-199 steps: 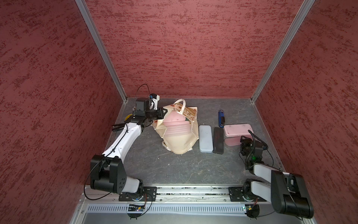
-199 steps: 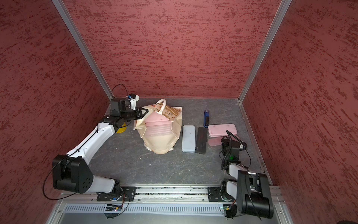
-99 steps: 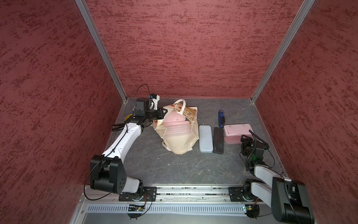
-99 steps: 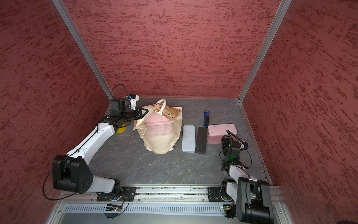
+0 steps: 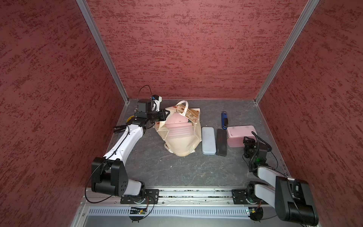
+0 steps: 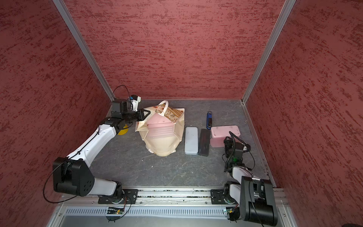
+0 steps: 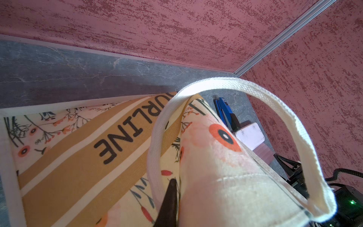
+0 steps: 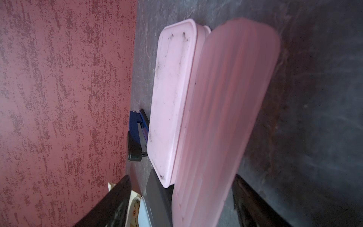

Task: Take out the pencil case from the canvas bag
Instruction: Place the pencil case at the center of the board.

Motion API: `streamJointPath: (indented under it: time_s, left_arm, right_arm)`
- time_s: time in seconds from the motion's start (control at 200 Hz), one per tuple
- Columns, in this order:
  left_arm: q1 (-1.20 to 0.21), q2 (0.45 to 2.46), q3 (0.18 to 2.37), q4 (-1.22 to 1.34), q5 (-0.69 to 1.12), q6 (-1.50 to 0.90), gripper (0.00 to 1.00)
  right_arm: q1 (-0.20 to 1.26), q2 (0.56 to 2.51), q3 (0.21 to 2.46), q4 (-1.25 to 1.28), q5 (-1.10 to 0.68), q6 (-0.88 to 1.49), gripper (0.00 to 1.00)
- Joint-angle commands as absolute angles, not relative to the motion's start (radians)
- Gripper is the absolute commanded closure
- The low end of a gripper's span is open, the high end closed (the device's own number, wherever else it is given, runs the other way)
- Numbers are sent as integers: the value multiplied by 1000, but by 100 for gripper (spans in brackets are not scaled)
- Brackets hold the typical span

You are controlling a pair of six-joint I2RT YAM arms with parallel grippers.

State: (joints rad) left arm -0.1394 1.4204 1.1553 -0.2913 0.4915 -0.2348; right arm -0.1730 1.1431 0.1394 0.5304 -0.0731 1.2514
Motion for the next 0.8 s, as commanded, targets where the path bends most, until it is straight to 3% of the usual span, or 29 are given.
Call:
streamJointPath:
  time_s: [0.0, 0.797]
  left_arm:
    - [-130, 1393, 1154, -276, 491, -244, 100]
    - [-131, 1394, 1154, -277, 490, -242, 100]
  right_arm:
    - [-179, 1163, 179, 560, -99, 1249, 18]
    - [-178, 1272, 211, 630, -143, 1286, 12]
